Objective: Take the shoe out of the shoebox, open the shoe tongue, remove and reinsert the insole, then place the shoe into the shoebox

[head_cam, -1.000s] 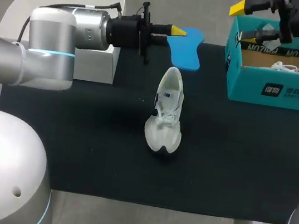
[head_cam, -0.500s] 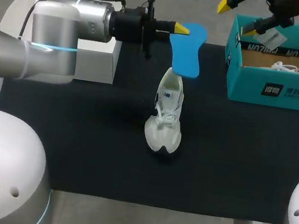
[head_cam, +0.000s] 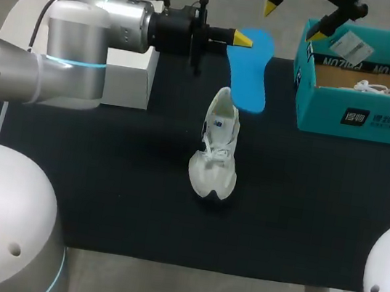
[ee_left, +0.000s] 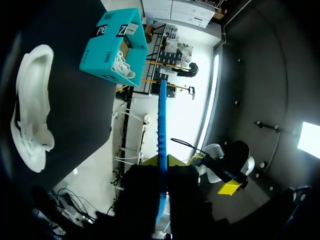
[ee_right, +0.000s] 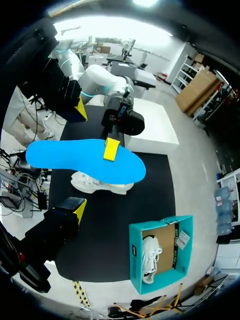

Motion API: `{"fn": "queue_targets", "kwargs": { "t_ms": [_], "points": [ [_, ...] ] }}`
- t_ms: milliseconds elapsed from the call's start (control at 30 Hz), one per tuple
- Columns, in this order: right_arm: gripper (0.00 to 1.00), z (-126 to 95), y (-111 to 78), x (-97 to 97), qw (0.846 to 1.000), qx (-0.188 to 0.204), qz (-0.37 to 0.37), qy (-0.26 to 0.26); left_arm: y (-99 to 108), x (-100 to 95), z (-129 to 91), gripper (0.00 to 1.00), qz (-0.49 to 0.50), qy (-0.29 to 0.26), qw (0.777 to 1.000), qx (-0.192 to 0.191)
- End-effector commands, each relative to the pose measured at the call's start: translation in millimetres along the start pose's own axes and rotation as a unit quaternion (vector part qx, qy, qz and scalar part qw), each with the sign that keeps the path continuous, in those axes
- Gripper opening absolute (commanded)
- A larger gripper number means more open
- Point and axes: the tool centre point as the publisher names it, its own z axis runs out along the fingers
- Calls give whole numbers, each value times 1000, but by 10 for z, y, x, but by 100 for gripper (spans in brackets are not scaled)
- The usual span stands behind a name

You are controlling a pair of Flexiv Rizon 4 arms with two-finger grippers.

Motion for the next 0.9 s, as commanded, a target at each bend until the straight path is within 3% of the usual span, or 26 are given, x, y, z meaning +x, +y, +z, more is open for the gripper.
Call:
{"fn": "queue_targets", "kwargs": {
  "t_ms": [33, 367, 900],
  "points": [
    [100, 121, 22, 112, 990, 3, 5, -144, -4, -11, 28, 0, 5, -2, 1000, 2],
    [100, 261, 5, 267, 977, 11, 14, -213, -12, -27, 46, 0, 12, -5, 1000, 3],
    [100, 263, -39, 276, 979, 29, 9, -202, 10, -54, 37, 0, 22, -8, 1000, -4]
  ]
}}
